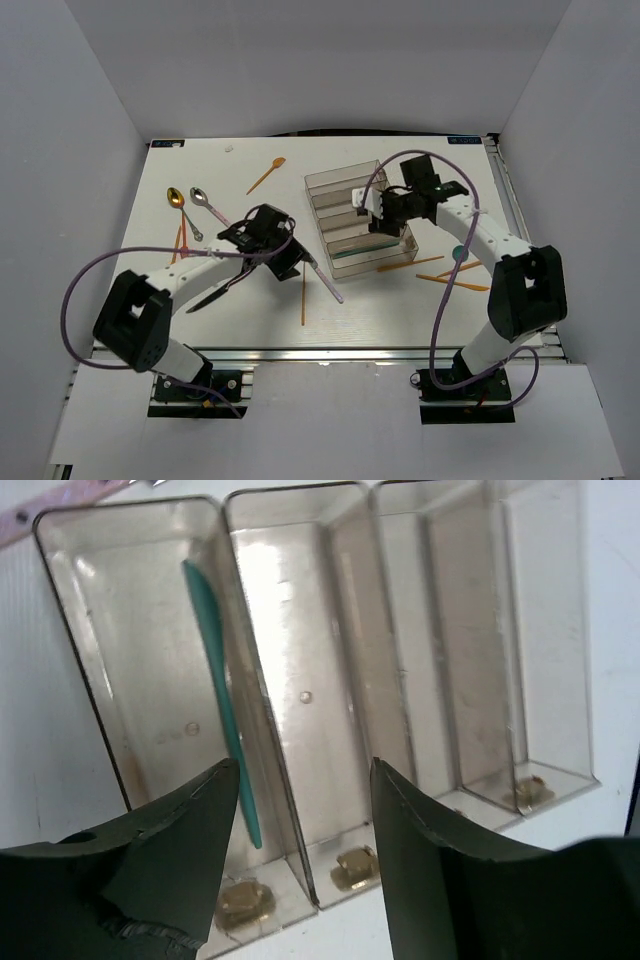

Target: Sort the eating utensils into containers

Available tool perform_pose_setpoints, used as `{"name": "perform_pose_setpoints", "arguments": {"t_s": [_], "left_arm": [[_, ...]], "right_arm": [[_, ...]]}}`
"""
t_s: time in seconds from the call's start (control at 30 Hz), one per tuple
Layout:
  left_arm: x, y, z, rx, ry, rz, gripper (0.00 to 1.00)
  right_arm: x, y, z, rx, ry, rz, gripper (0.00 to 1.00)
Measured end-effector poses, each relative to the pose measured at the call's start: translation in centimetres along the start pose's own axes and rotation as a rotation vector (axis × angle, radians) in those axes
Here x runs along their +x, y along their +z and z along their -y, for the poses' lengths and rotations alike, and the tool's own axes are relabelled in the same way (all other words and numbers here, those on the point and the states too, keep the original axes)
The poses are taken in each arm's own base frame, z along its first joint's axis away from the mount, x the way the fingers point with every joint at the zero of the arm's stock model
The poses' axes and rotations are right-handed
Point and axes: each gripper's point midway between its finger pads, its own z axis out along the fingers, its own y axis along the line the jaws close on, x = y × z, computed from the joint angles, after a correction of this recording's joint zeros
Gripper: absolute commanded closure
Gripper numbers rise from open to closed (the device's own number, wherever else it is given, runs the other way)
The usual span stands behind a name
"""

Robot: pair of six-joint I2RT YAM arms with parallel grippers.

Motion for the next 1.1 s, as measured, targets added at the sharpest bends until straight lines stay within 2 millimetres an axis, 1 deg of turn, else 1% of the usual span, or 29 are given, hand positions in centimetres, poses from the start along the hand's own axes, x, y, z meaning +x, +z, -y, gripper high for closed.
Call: {"name": "perform_pose_setpoints", "arguments": {"t_s": [0.07,0.1,0.13,0.2,0.3,0.37,0.4,0.53,0.6,0.67,0.83,0.97,1.1], "left_arm": [[0.0,1.0,0.5,-0.042,-0.020,-0.013,0.47],[0.1,1.6,0.6,-0.073,-0.028,-0.023,0.50],[0.4,2.4,0.6,-0.117,-0.037,-0.038,0.56],[0.7,3.3,0.3,-0.171,-0.045,-0.055,0.56],[1.6,4.9,-0.2,-0.267,-0.048,-0.088,0.56],[2.3,5.5,-0.4,-0.308,-0.039,-0.103,0.55],[2.6,5.6,-0.6,-0.326,-0.036,-0.109,0.54],[3.6,6.0,-1.3,-0.380,-0.025,-0.131,0.51],[3.8,6.3,-1.4,-0.396,-0.022,-0.136,0.48],[3.8,6.6,-1.5,-0.406,-0.021,-0.138,0.46],[3.8,7.2,-1.6,-0.427,-0.022,-0.143,0.45],[3.7,7.4,-1.1,-0.421,-0.017,-0.141,0.45],[3.5,7.4,-0.8,-0.416,-0.012,-0.135,0.45]], "right_arm": [[-0.7,-1.3,1.0,0.044,0.056,0.037,0.39],[-1.1,-2.1,1.3,0.066,0.082,0.054,0.38],[-1.6,-3.1,1.6,0.094,0.105,0.075,0.38],[-2.4,-4.3,1.8,0.124,0.127,0.101,0.38],[-3.6,-6.0,1.5,0.161,0.160,0.150,0.38],[-3.8,-6.6,1.2,0.172,0.187,0.176,0.38],[-3.6,-6.8,1.0,0.174,0.204,0.181,0.38],[-1.9,-7.0,0.1,0.171,0.283,0.185,0.38],[-1.1,-6.9,-0.3,0.167,0.314,0.183,0.38],[-0.7,-6.7,-0.8,0.158,0.332,0.184,0.38],[-0.7,-6.4,-1.3,0.143,0.341,0.200,0.38],[-0.9,-6.4,-1.5,0.141,0.339,0.208,0.38],[-0.7,-6.2,-2.1,0.131,0.348,0.212,0.38]]}}
